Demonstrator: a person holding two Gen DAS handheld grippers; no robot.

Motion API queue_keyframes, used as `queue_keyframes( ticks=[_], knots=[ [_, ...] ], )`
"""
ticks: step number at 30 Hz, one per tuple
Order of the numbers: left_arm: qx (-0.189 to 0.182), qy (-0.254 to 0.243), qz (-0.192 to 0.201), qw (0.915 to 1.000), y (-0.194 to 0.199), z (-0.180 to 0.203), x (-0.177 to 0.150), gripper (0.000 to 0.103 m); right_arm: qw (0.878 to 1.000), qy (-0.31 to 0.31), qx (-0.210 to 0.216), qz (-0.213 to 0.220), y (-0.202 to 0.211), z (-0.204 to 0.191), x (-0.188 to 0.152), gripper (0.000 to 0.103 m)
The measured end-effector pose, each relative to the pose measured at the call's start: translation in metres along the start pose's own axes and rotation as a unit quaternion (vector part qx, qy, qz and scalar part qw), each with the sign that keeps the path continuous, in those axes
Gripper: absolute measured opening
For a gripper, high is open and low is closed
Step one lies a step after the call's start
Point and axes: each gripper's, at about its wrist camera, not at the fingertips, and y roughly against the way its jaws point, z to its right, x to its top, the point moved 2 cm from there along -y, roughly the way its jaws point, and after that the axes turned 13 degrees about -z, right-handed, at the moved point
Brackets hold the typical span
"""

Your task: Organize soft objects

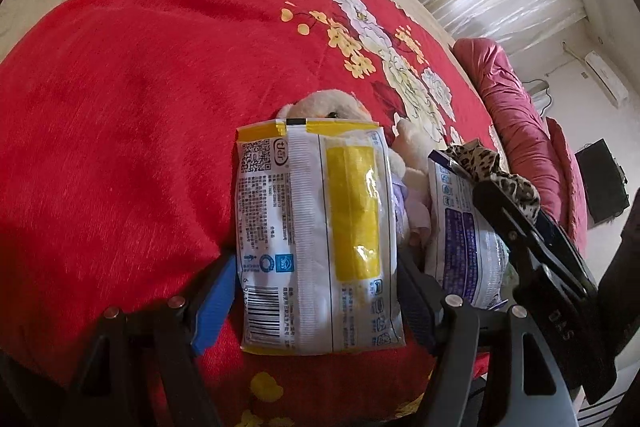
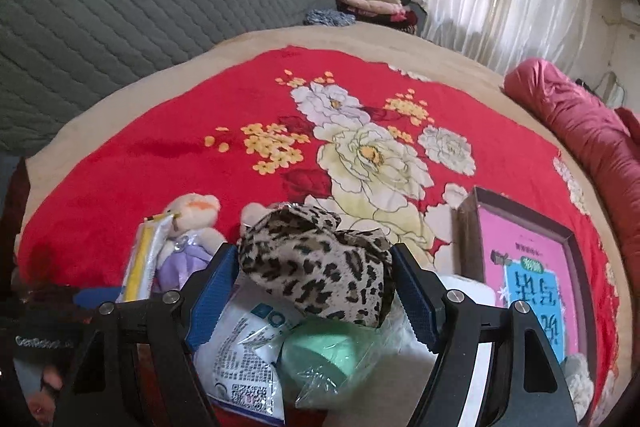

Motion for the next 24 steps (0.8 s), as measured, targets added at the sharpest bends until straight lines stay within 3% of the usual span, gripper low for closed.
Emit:
queue_keyframes(
  ticks=[4, 10, 16, 20, 24],
  knots=[
    [0.005, -0.005, 0.003, 1.0, 0.0, 0.002, -0.001, 0.073, 1.0, -0.009, 0.005, 0.008, -0.001, 0.007, -0.003, 0.049],
    [0.005, -0.005, 0.005, 1.0, -0.001, 0.002, -0.002, 0.074, 0.998, -0.029, 0.015, 0.053, 0.014, 0.018, -0.004, 0.026],
    [-0.003, -0.002, 0.008, 1.0, 0.001, 0.0, -0.002, 0.073, 0.991, -0.066, 0.048, 0.106, 0.042, 0.039, -0.006, 0.02],
    [-0.002, -0.004, 0.013, 0.9999, 0.004, -0.002, -0.003, 0.061, 0.988, -0.084, 0.06, 0.117, 0.055, 0.047, -0.01, 0.02],
    [-0.008, -0.005, 0.018, 0.9998, 0.008, -0.004, -0.004, 0.058, 0.987, -0.083, 0.064, 0.12, 0.066, 0.046, -0.016, 0.02]
  ],
)
